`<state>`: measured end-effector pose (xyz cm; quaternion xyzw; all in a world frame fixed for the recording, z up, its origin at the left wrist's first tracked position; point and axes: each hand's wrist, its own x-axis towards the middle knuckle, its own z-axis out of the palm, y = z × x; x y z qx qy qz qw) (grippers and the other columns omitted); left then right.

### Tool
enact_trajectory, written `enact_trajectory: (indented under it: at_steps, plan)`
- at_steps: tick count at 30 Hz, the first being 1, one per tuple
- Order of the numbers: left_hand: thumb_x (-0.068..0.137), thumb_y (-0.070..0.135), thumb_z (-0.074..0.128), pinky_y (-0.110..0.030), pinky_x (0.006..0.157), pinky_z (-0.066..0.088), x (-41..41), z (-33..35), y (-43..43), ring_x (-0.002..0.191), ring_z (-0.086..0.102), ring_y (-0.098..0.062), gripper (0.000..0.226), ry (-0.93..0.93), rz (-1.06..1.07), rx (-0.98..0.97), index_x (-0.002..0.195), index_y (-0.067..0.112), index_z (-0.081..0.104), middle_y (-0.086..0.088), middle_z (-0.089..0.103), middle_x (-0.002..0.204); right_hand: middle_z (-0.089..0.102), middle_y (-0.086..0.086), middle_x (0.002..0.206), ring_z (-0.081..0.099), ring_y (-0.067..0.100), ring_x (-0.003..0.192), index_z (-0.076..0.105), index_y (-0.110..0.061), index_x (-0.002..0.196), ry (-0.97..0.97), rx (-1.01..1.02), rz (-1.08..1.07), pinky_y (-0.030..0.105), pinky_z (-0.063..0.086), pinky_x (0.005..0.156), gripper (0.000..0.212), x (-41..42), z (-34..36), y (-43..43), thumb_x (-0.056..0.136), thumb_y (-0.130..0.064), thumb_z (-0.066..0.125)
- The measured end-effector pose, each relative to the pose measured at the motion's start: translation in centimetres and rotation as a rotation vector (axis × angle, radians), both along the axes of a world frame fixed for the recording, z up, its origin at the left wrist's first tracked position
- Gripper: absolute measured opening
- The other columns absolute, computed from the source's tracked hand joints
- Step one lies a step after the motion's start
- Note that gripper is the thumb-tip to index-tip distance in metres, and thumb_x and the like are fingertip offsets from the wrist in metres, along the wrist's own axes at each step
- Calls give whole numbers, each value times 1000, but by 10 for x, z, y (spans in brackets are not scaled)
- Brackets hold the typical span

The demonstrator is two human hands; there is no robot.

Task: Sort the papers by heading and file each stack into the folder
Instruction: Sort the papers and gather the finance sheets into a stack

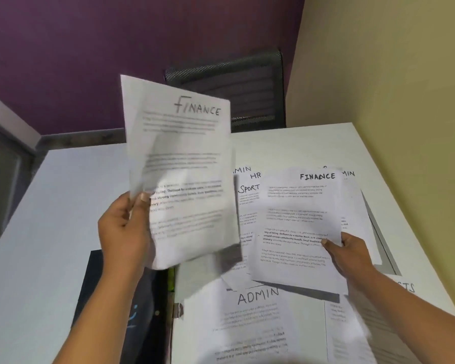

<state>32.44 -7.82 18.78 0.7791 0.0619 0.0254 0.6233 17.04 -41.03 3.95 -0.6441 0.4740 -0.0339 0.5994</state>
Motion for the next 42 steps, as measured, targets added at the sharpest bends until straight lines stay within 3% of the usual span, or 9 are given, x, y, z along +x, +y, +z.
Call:
enact_trajectory:
  at_steps: [7,12,17,21,26,31,37,39,42]
  plan:
    - [95,11,60,-31,66,59,-117,-8,-20,81,75,-24,16,326,-290,-109,94,14,76,-5,78,85,76,18,96,73,38,89,72,-2,100,-107,51,95,59,55,87,19,-34,49,32,82,-4,76]
    - [83,12,76,-44,82,59,-166,-32,-18,89,72,-20,22,396,-295,-74,102,23,74,5,76,93,75,25,91,71,42,80,73,-3,91,-149,267,186,49,57,71,12,-78,103,73,88,-5,62]
    - [69,13,88,-26,86,51,-178,-19,-8,109,58,-10,72,279,-196,-15,129,28,51,10,55,121,70,21,84,64,28,69,68,5,95,-136,387,274,34,51,61,19,-112,130,95,92,-7,52]
    - [85,16,74,-42,95,54,-179,-10,0,108,69,-18,47,427,-455,-225,128,25,56,6,73,116,68,16,80,63,30,72,64,-3,91,-67,348,209,38,49,69,28,-132,139,108,85,-31,68]
    - [96,23,60,-25,65,57,-213,-5,8,102,72,-20,26,456,-585,-266,122,23,62,2,73,115,75,11,108,74,31,92,65,-30,119,-163,583,184,38,61,65,58,-156,128,115,89,-69,34]
    - [96,29,60,-28,67,57,-255,-26,25,100,72,-19,22,571,-586,-204,118,26,65,4,74,113,70,3,123,67,18,111,70,-22,118,-183,435,347,38,52,99,93,-185,107,120,42,-74,83]
    - [89,31,67,-42,86,58,-268,-32,31,98,73,-25,27,617,-586,-241,109,14,74,-5,76,106,77,5,108,75,14,88,69,-12,114,-187,267,513,20,58,68,24,-197,117,124,90,-14,65]
    - [80,31,73,-35,79,60,-256,-28,27,92,74,-25,35,557,-529,-277,105,7,74,-9,77,99,79,6,96,75,12,73,72,-8,105,-191,212,519,15,53,56,16,-193,120,119,92,-7,62]
    - [75,19,82,-27,67,56,-230,-20,20,76,70,-19,38,452,-504,-367,107,3,68,-5,75,94,78,8,95,76,24,84,76,-10,98,-229,125,555,32,60,68,15,-180,122,111,84,-15,75]
